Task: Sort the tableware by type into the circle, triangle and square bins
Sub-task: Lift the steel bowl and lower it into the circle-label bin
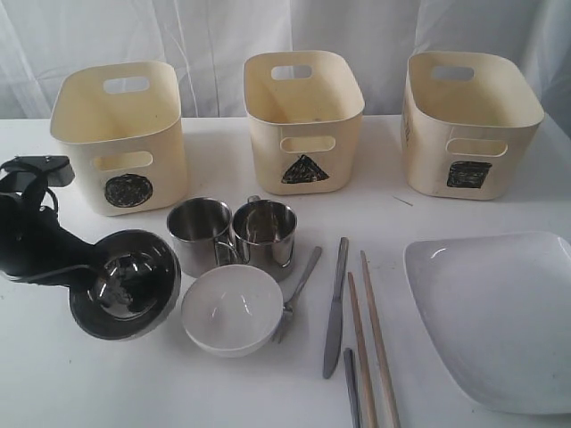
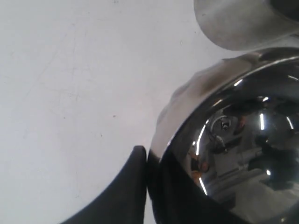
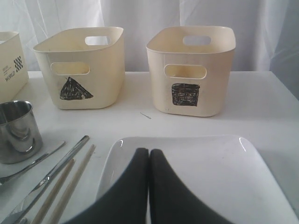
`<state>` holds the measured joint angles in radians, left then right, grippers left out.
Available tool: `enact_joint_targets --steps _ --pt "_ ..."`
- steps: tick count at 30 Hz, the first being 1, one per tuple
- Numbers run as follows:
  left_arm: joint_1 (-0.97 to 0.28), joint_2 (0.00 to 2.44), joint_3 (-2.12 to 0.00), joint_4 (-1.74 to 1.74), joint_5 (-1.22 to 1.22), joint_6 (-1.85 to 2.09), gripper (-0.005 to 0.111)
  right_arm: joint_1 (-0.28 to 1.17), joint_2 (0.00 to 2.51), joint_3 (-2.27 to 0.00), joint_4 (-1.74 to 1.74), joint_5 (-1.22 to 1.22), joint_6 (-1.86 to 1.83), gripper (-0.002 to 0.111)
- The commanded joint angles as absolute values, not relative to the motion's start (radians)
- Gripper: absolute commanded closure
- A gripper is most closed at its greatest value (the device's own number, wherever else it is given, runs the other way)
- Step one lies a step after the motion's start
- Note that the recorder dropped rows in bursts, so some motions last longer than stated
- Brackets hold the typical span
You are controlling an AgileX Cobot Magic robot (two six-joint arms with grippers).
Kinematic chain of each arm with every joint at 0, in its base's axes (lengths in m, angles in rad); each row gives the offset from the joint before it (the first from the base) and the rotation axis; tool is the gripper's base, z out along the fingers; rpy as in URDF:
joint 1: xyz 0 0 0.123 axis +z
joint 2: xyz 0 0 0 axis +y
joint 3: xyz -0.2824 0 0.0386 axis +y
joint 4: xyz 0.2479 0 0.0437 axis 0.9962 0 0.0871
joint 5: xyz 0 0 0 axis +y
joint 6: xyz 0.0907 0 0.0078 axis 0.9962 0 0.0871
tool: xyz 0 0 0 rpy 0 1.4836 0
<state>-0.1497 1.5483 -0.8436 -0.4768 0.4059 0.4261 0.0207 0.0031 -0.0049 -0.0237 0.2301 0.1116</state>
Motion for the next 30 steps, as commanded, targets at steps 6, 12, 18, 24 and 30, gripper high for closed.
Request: enact_joint_targets --steps 6,12,18,24,30 --pt "-0.152 1.453 -0.893 -0.485 0.499 0.427 0.107 0.024 0.0 0.0 -0.023 0.22 0.111 0.108" --pt "-0.152 1.363 -1.1 -0.456 0.524 0.41 0.107 0.024 0.0 0.0 -0.023 0.22 0.111 0.108" --pt "-0.152 1.442 -1.342 -0.139 0.494 0.184 0.107 0.024 0.0 0.0 -0.023 0.22 0.111 0.108" --pt "-0.127 1.665 -1.611 -0.01 0.518 0.076 0.107 0.024 0.0 0.0 -0.023 0.222 0.111 0.108" --pt "-0.082 1.898 -1.851 -0.014 0.568 0.047 0.107 0.024 0.0 0.0 -0.023 0.222 0.111 0.108"
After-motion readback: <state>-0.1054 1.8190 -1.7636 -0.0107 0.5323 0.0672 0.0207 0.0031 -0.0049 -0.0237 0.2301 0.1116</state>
